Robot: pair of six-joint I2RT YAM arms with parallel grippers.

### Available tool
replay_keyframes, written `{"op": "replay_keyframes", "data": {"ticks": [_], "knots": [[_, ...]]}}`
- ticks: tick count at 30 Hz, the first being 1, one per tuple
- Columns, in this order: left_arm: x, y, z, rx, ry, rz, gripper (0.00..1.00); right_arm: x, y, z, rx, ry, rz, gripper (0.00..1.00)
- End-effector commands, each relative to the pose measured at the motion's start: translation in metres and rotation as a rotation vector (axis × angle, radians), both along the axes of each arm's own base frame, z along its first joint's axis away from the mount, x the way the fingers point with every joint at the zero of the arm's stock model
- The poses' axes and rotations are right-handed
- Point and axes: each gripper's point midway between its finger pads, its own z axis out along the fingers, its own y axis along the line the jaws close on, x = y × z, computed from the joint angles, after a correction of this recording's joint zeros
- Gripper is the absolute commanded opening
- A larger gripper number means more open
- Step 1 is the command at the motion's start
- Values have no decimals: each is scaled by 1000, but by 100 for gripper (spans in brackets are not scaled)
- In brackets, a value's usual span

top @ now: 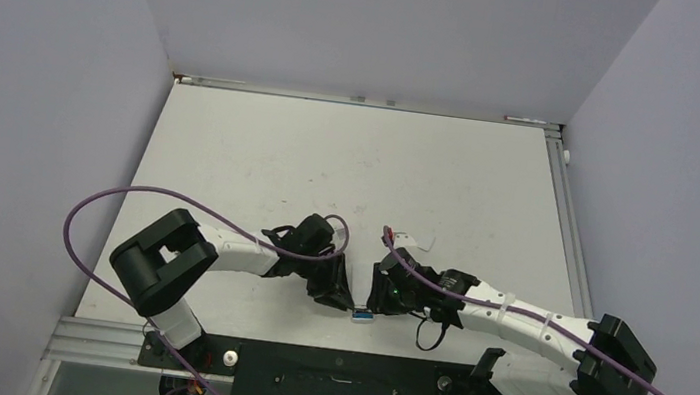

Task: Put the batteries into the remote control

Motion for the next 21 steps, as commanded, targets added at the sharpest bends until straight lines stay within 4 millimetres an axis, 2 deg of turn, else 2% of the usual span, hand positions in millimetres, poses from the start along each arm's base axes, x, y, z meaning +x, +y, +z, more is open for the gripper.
{"op": "replay_keyframes", "data": {"ticks": [1,8,21], "knots": [[5,-10,3,-36,-32,-6,21,2,10,-1,48,16,-21,24],[3,-12,1,-39,-21,-14,13,0,10,-9,43,39,-32,19],[2,-12,0,-37,-21,-13,9,3,7,-21,7,48,-57,11]]}}
